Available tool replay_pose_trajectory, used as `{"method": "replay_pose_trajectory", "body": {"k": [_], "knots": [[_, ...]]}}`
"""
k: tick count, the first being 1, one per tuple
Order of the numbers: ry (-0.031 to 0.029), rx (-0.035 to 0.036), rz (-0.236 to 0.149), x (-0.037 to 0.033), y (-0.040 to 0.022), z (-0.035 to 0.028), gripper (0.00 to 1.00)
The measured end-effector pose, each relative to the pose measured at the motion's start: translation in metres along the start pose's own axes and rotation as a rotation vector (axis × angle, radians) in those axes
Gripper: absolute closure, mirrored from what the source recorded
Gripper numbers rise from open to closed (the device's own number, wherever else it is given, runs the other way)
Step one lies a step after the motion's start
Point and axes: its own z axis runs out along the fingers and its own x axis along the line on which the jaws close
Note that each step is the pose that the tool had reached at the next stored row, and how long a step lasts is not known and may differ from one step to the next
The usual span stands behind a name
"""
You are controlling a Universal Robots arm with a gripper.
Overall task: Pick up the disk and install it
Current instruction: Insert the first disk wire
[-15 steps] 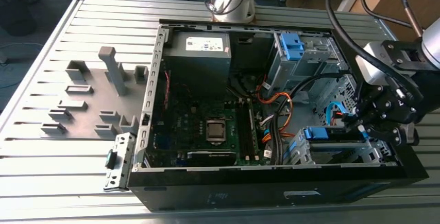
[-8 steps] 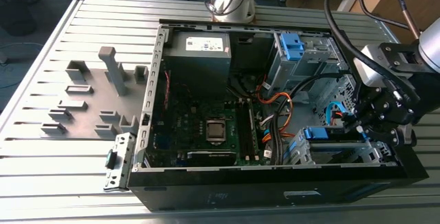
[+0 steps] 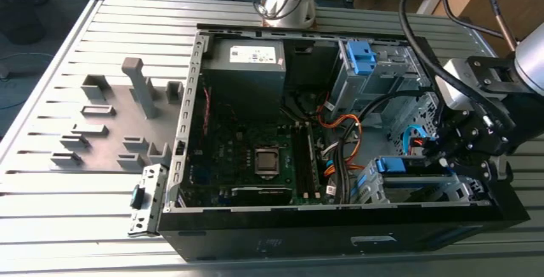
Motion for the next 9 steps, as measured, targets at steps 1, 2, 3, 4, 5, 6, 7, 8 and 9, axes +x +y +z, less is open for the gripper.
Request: {"method": "replay_pose_trajectory", "body": {"k": [1,2,3,4,5,6,7,8,9], "knots": [[0.0012,0.0001,0.000,0.0000,0.0000,-0.0005,0.77],[0.0020,0.0001,0.000,0.0000,0.0000,-0.0009,0.77],[0.0022,0.0001,0.000,0.0000,0.0000,-0.0016,0.77],[0.0020,0.0001,0.000,-0.0002,0.0001,-0.0037,0.77],[0.0019,0.0001,0.000,-0.0005,0.0002,-0.0063,0.77],[0.0018,0.0001,0.000,-0.0007,0.0003,-0.0093,0.77],[0.0020,0.0001,0.000,-0.0010,0.0004,-0.0131,0.77],[0.0020,0.0001,0.000,-0.0013,0.0004,-0.0166,0.77],[0.0019,0.0001,0.000,-0.0020,0.0006,-0.0199,0.77]]}}
